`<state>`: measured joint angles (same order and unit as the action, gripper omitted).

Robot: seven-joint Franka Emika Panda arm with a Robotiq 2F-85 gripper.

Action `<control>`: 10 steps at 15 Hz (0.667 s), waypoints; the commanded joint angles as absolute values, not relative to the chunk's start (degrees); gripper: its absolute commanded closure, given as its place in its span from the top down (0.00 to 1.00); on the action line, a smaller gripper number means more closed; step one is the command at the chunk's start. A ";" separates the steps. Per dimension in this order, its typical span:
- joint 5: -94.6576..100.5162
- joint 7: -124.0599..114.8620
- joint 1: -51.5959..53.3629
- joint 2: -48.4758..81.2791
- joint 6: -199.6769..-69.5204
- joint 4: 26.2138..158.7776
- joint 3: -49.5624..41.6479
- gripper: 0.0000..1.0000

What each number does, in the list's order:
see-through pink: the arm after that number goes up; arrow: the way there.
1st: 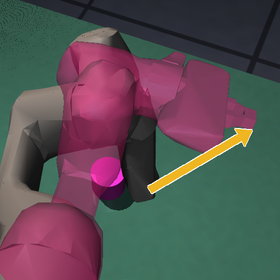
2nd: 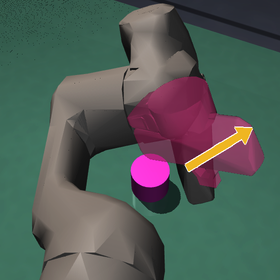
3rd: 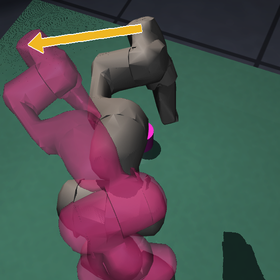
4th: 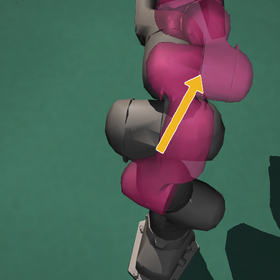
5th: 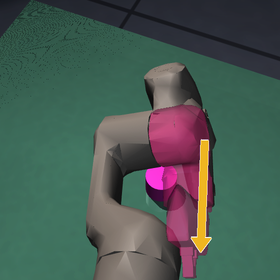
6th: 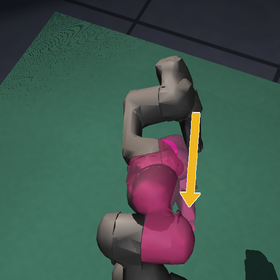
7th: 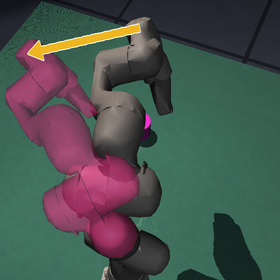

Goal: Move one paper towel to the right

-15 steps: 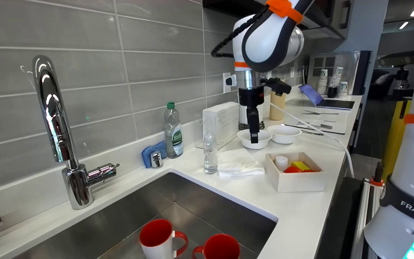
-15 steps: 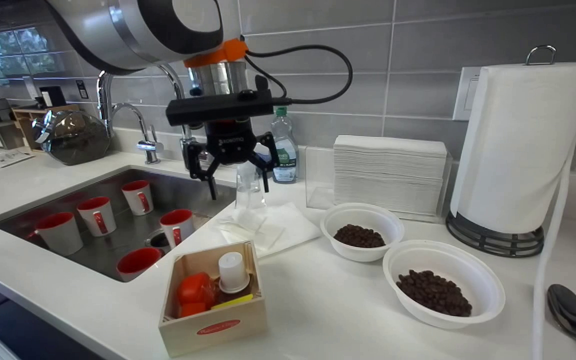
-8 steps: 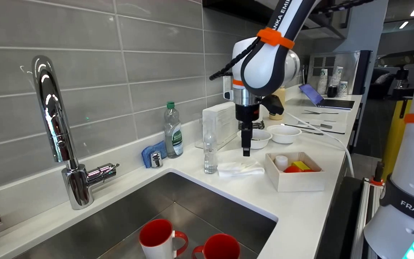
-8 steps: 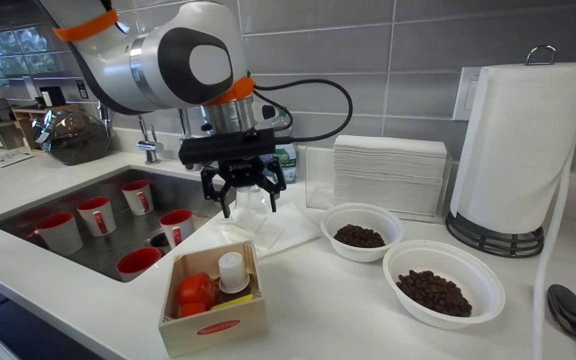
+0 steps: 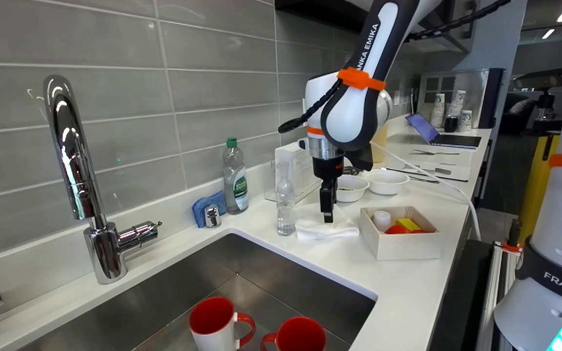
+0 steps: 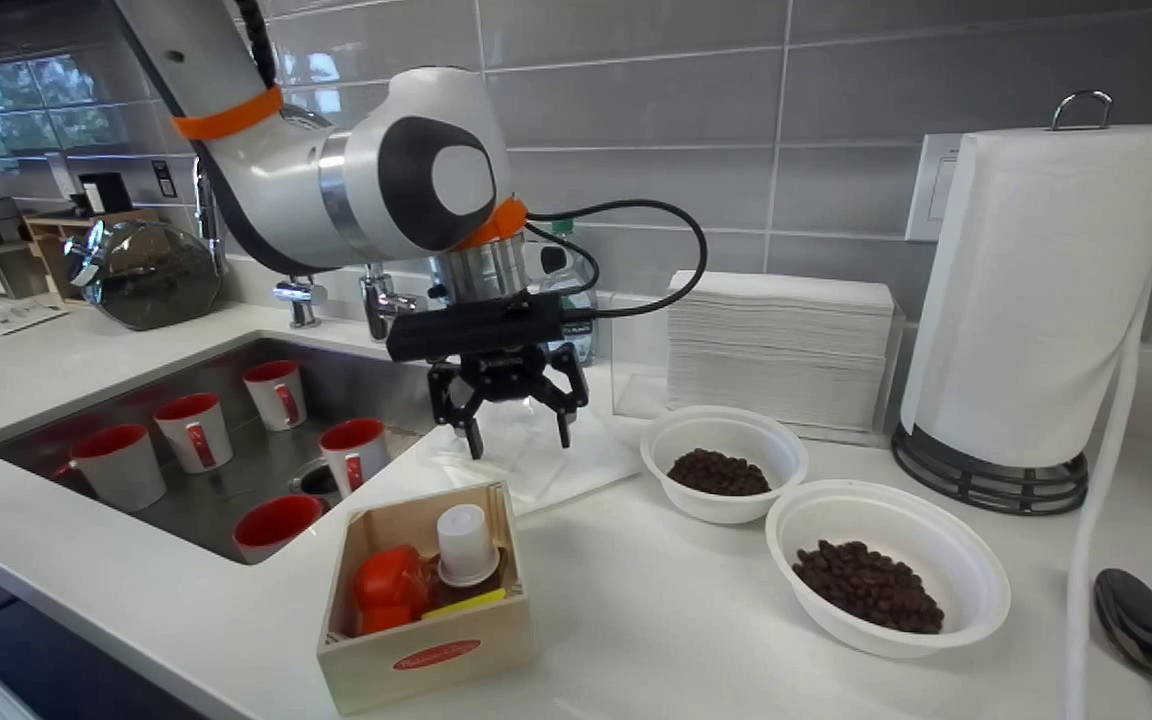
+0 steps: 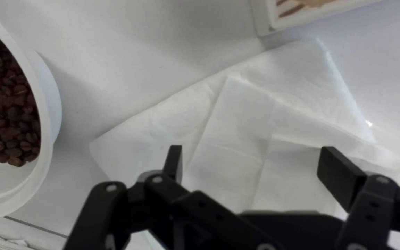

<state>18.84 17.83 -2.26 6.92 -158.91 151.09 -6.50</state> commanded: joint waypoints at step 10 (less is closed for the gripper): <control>23.26 11.09 -1.41 14.78 -163.14 147.19 -7.75 0.48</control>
<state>21.26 13.18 -2.01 13.54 -161.49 147.92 -6.64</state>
